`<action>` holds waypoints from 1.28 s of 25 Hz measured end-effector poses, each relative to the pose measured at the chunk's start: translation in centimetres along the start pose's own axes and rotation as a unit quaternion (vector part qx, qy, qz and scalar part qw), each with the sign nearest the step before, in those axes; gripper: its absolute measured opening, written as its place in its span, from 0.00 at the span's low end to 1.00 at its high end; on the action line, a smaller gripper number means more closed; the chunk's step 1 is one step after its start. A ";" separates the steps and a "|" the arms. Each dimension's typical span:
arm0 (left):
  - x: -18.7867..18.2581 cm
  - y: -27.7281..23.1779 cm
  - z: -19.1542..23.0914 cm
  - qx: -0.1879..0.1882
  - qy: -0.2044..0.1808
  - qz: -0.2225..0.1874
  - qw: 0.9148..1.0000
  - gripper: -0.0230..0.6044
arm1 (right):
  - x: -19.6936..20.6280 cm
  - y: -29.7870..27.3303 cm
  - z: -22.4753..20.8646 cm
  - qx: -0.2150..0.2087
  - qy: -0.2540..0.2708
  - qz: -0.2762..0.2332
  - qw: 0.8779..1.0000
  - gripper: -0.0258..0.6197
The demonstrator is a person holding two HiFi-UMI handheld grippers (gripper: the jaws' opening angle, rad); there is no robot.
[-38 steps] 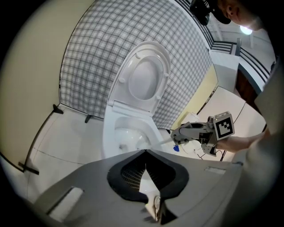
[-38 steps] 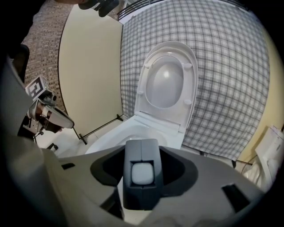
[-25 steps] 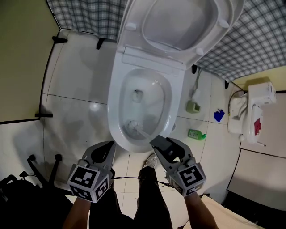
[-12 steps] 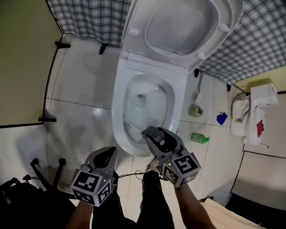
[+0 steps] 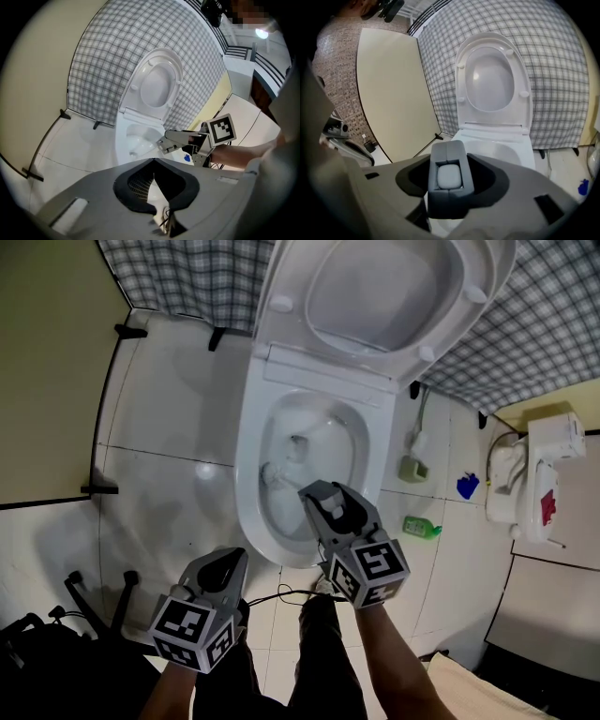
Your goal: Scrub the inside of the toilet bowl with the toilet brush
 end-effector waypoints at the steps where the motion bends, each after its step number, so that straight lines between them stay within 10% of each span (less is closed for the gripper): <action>1: 0.0 -0.1 -0.1 0.001 -0.001 0.000 1.000 0.03 | 0.3 -0.3 -0.3 0.005 0.006 0.007 1.000 0.38; 10: 0.0 -0.8 0.2 -0.010 -0.013 0.011 1.000 0.03 | 3.7 -3.7 -4.2 0.013 0.072 0.073 0.995 0.38; 20: 0.3 -1.6 -2.7 0.000 0.023 -0.001 1.000 0.03 | 2.2 0.9 1.3 -0.131 0.168 0.114 0.970 0.38; 32: 0.1 -1.8 -5.5 0.016 -0.003 0.006 1.000 0.03 | 2.7 4.2 0.8 -0.129 0.126 0.112 0.977 0.38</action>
Point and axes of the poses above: the fingertips, and each gripper's own axes: y backward along the fingers, z to its left, x out of its underside, the point moved 5 cm from there along y, backward along the fingers, and after that the axes turned 12 degrees about -x, right-handed, at the moved point
